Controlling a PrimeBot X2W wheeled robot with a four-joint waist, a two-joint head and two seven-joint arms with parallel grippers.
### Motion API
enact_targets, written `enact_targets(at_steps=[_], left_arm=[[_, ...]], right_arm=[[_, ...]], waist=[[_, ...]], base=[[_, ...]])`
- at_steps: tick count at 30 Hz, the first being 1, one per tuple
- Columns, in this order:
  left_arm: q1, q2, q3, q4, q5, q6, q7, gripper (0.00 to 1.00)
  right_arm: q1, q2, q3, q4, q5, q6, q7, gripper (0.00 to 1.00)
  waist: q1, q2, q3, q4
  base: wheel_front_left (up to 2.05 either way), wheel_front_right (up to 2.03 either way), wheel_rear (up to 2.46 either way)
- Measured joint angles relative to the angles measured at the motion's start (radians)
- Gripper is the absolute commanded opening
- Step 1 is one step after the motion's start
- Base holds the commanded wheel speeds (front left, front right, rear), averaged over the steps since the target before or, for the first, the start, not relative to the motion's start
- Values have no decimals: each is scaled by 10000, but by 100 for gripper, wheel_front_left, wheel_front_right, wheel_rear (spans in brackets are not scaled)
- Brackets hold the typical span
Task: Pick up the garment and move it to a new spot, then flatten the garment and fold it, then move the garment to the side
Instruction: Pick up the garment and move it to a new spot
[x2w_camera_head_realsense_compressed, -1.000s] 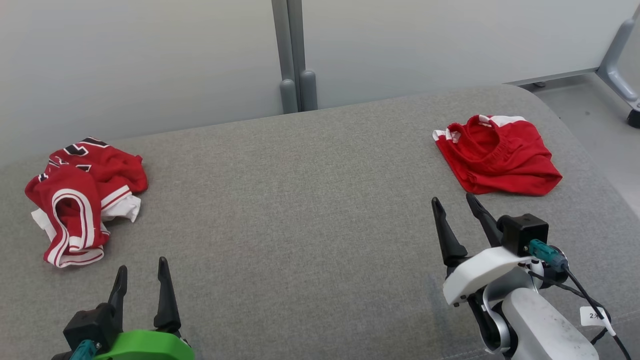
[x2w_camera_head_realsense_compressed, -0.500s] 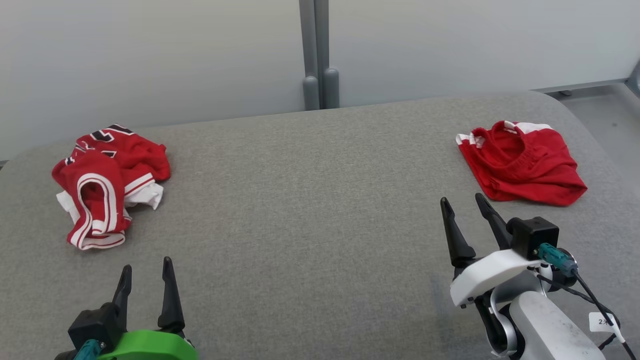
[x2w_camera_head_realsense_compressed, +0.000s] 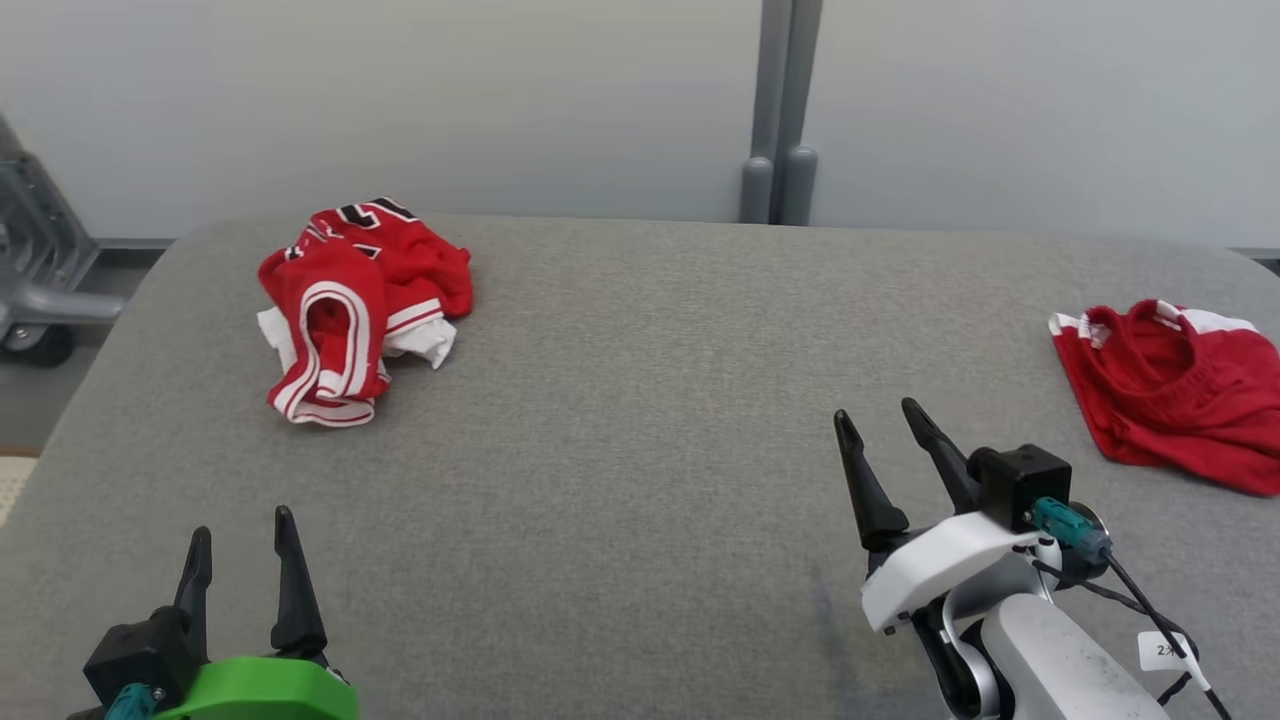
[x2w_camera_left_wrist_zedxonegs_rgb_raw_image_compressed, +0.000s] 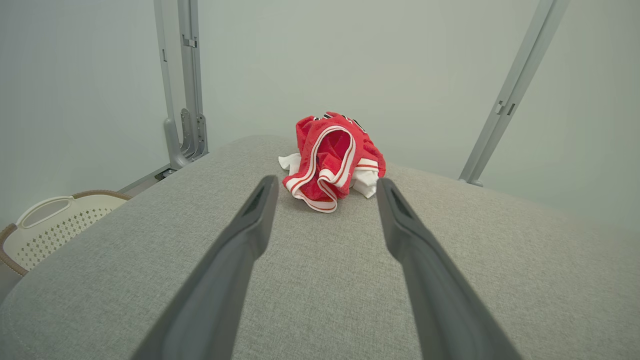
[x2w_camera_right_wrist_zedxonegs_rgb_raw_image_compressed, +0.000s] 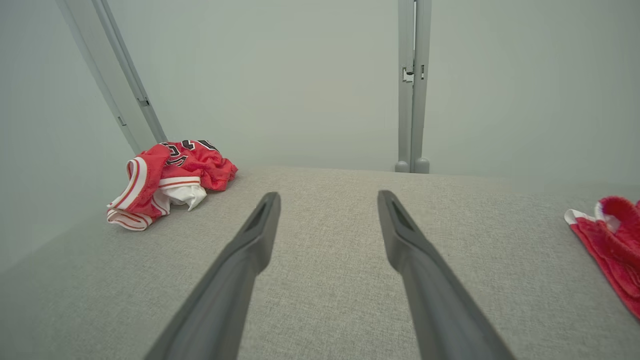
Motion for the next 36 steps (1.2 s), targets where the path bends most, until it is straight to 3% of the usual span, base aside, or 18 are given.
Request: enact_targets(at_steps=[10, 18, 30, 36], left_arm=[[-1, 2, -589, -27, 228, 0, 107, 100], [0, 2, -293, -84, 232, 2, 115, 100], [-96, 8, -600, -228, 351, 0, 464, 100], [-1393, 117, -974, -40, 675, -109, 953, 100]], right_arm=[[38, 100, -412, 13, 6, -15, 0, 100], [38, 176, -341, 12, 2, -15, 0, 100], [38, 144, -391, 0, -138, -23, 0, 100], [37, -23, -516, 2, -295, -54, 2, 100]], waist=[[0, 0, -157, 1383], [0, 0, -282, 2206], [0, 0, -60, 2128], [0, 0, 104, 2057]], base=[[0, 0, 0], [0, 0, 0], [0, 0, 0], [0, 0, 0]])
